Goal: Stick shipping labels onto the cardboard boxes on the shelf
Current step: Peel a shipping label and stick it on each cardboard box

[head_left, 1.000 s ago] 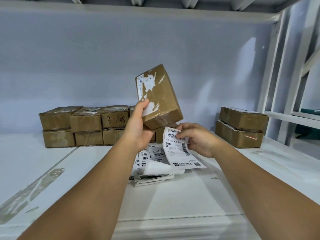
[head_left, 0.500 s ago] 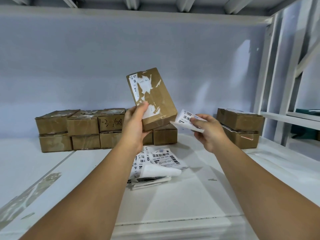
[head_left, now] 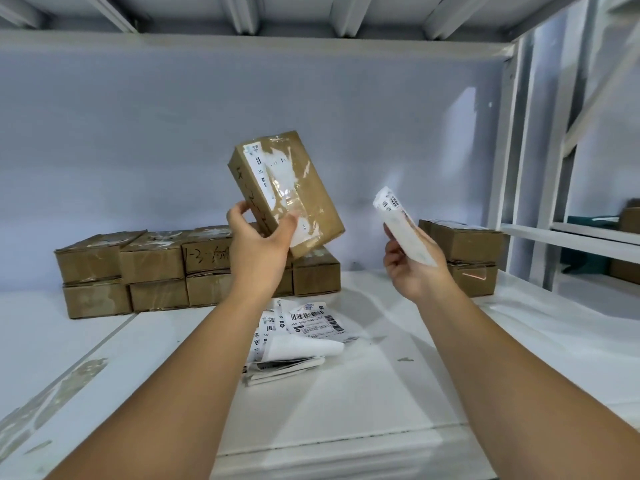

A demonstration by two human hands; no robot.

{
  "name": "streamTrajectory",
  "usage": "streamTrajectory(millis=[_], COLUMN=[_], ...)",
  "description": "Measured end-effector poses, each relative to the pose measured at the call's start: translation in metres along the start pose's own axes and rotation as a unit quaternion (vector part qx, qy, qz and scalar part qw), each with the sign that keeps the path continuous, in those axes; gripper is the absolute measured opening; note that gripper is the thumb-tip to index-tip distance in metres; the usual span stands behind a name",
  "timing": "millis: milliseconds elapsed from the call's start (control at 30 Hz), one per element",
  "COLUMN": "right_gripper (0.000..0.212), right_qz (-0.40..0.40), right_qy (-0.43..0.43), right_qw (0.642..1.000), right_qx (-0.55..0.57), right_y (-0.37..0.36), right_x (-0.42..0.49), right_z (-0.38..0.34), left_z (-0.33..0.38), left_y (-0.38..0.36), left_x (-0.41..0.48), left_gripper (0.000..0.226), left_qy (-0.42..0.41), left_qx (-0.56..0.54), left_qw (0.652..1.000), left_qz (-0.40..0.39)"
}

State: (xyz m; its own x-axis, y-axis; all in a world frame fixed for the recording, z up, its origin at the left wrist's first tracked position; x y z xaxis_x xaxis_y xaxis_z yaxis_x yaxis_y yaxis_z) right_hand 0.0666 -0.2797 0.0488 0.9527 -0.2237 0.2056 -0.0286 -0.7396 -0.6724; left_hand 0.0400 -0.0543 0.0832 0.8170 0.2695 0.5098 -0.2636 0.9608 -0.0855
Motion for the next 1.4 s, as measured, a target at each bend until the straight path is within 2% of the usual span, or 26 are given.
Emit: streamTrajectory(millis=[100,200,267,333,367,467,533,567,600,633,667,733,800,867,900,967,1033,1100,1167,1267,1400], right_gripper=[0.012,0.007,0.004,0.007,0.012,0.028,0.033,0.027,0.020,0.013,0.010,0.008,0.007,0.006,0.006,0.006,0.007,0.010,0.011,0.005,0.005], right_qz=[0.001,0.003,-0.002,-0.008,-0.008,0.021,0.033,0.037,0.036,0.038,0.040,0.036,0.012,-0.004,-0.007,-0.011,-0.019,-0.026,-0.029,-0.027,-0.018], right_qy=[0.012,0.022,0.025,0.016,0.008,-0.003,-0.004,0.001,0.009,0.020,0.032,0.055,0.060,0.060,0.062,0.069,0.066,0.057,0.059,0.069,0.100], right_qw=[1.000,0.999,0.996,0.996,0.996,0.996,0.996,0.995,0.994,0.993,0.991,0.981,0.971,0.966,0.967,0.969,0.970,0.971,0.969,0.964,0.955], right_qx=[-0.021,-0.049,-0.085,-0.090,-0.087,-0.087,-0.089,-0.094,-0.099,-0.108,-0.125,-0.180,-0.231,-0.250,-0.247,-0.237,-0.232,-0.230,-0.237,-0.257,-0.277], right_y=[0.005,0.016,0.026,0.037,0.043,0.064,0.073,0.076,0.076,0.077,0.076,0.075,0.071,0.068,0.066,0.064,0.062,0.060,0.058,0.054,0.050], right_x=[-0.003,-0.007,-0.011,-0.012,-0.012,-0.015,-0.016,-0.016,-0.016,-0.016,-0.017,-0.017,-0.019,-0.020,-0.021,-0.023,-0.028,-0.032,-0.034,-0.036,-0.035], right_z=[0.000,-0.012,-0.027,-0.039,-0.042,-0.047,-0.047,-0.048,-0.049,-0.051,-0.053,-0.053,-0.050,-0.047,-0.047,-0.049,-0.050,-0.052,-0.055,-0.058,-0.061], left_z=[0.007,0.007,0.005,0.002,0.001,-0.007,-0.016,-0.018,-0.022,-0.026,-0.029,-0.029,-0.028,-0.024,-0.021,-0.014,-0.013,-0.002,0.000,0.001,-0.006], left_y=[-0.016,-0.036,-0.050,-0.067,-0.075,-0.099,-0.114,-0.120,-0.126,-0.130,-0.133,-0.135,-0.136,-0.137,-0.136,-0.129,-0.121,-0.125,-0.131,-0.131,-0.129], left_x=[-0.013,-0.024,-0.033,-0.049,-0.058,-0.085,-0.100,-0.107,-0.109,-0.109,-0.106,-0.100,-0.098,-0.098,-0.096,-0.083,-0.065,-0.063,-0.062,-0.063,-0.062], left_gripper=[0.083,0.084,0.070,0.034,0.024,0.020,0.026,0.037,0.059,0.076,0.081,0.068,0.051,0.031,0.018,0.025,0.025,0.019,0.024,0.018,0.018], left_qy=[-0.020,0.003,0.086,0.190,0.230,0.287,0.308,0.313,0.310,0.300,0.278,0.217,0.154,0.111,0.097,0.096,0.125,0.130,0.090,0.050,0.083], left_qx=[0.050,0.040,0.002,-0.034,-0.041,-0.017,0.003,0.005,0.007,0.020,0.044,0.104,0.165,0.172,0.151,0.094,0.001,-0.056,-0.040,-0.051,-0.087], left_qw=[0.996,0.989,0.978,0.949,0.933,0.901,0.888,0.884,0.882,0.886,0.892,0.907,0.905,0.907,0.918,0.957,0.979,0.978,0.981,0.986,0.982], left_qz=[-0.076,-0.139,-0.191,-0.248,-0.275,-0.324,-0.340,-0.348,-0.354,-0.353,-0.353,-0.345,-0.361,-0.368,-0.354,-0.257,-0.162,-0.154,-0.169,-0.148,-0.148])
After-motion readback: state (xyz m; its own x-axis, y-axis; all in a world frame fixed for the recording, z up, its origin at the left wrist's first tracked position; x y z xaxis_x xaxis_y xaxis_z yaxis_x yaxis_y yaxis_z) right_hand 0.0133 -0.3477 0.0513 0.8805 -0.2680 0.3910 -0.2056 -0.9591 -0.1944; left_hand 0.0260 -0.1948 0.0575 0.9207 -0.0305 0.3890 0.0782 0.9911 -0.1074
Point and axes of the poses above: each hand's wrist, its own x-axis towards the middle knuckle, its own y-axis out of the back of the hand, z = x × y, the point moved 6 cm from there along x, towards the middle knuckle
